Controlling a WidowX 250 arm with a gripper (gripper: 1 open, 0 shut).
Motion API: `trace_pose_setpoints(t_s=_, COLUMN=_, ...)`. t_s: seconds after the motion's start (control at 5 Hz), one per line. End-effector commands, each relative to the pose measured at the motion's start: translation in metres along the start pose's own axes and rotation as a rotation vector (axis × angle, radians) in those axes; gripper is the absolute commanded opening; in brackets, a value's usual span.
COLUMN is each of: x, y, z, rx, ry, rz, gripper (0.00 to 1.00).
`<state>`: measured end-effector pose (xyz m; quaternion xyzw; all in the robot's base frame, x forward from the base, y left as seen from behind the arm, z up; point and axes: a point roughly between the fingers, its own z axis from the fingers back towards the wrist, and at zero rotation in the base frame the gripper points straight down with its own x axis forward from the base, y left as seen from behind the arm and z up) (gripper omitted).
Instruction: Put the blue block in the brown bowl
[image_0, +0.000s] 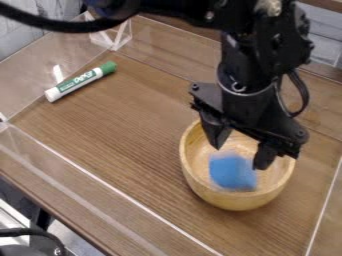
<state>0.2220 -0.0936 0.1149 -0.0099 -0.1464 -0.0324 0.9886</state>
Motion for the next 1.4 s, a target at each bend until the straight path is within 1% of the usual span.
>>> trace_pose_setpoints(t_s=0.0, x=0.0068, y=0.0002, z=0.0072, rx=-0.013, ry=-0.014, rz=0.013, gripper=1.00)
trace_pose_setpoints(t_s=0.6, x=0.0070, y=0.0003, z=0.0117, rx=-0.038, ry=0.031, rz=0.027, gripper=1.00)
trace_pose_setpoints(t_s=1.2, x=0.0079, y=0.0020, z=0.0117, rx=-0.062, ry=0.061, rz=0.038, gripper=1.00)
